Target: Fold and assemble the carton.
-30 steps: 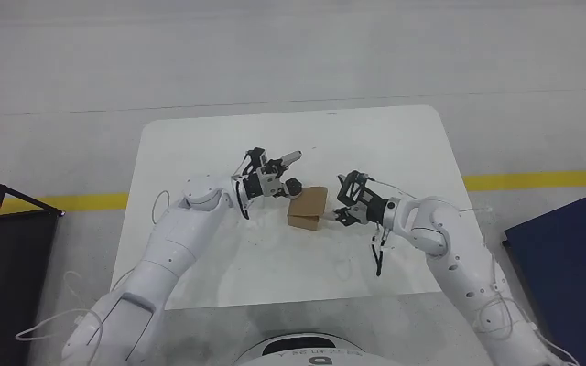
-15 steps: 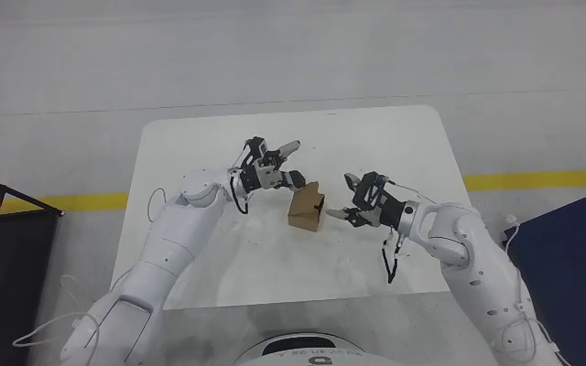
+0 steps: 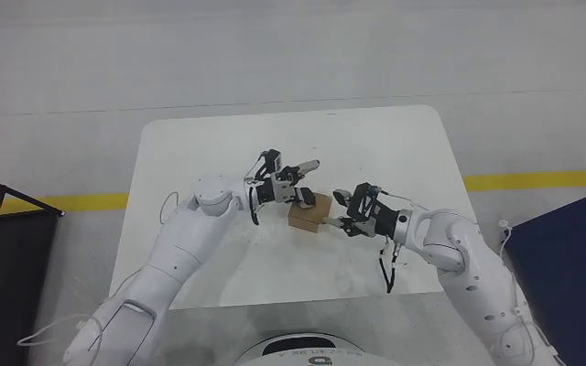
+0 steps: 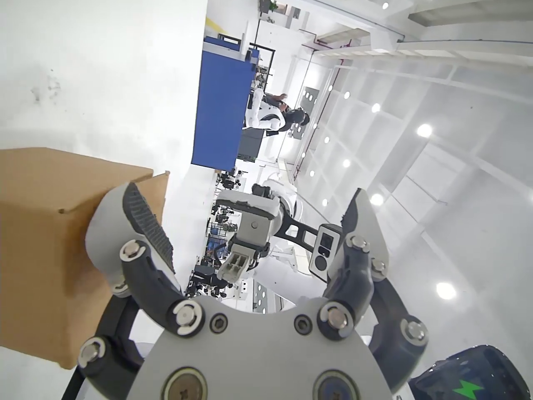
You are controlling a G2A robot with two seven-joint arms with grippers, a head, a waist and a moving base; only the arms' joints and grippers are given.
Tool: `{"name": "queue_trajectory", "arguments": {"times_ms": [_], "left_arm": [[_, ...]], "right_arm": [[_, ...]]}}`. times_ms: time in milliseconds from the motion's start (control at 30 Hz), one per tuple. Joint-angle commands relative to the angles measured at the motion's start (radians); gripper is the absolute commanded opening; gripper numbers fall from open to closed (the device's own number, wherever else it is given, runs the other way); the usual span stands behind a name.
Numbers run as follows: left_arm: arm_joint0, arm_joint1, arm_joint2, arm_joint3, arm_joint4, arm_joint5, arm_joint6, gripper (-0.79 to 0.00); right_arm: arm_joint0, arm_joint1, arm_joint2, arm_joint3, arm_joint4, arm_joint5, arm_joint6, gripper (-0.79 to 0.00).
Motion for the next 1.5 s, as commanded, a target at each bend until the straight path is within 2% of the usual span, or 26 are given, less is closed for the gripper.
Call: {"name": "queue_trajectory", "arguments": {"times_ms": [0,233,400,833,1200,1333,1467], "left_arm": [[-0.008,-0.003,0.006,0.016,-0.002,-0.005,-0.003,0.0],[-0.02,-0.009,0.011,0.04,-0.012,-0.014,-0.008,0.0],[-0.026,-0.014,0.015,0.051,-0.019,-0.016,-0.013,0.0],[-0.047,-0.029,0.034,0.084,-0.033,-0.02,-0.027,0.0],[-0.062,-0.039,0.039,0.116,-0.045,-0.026,-0.039,0.0],[-0.063,-0.037,0.015,0.113,-0.079,-0.044,-0.057,0.0],[-0.048,-0.023,-0.044,0.087,-0.124,-0.065,-0.09,0.0]], "right_arm": [[0.006,0.0,-0.01,0.018,0.008,0.0,0.014,-0.339],[0.036,0.0,-0.041,0.073,0.036,0.002,0.034,-0.339],[0.057,-0.002,-0.073,0.108,0.051,0.0,0.043,-0.372],[0.138,-0.018,-0.188,0.231,0.075,0.008,0.041,-0.4],[0.16,-0.017,-0.198,0.232,0.086,0.024,0.039,-0.391],[0.168,-0.017,-0.2,0.228,0.089,0.038,0.038,-0.391],[0.161,-0.008,-0.156,0.182,0.101,0.049,0.034,-0.394]]}}
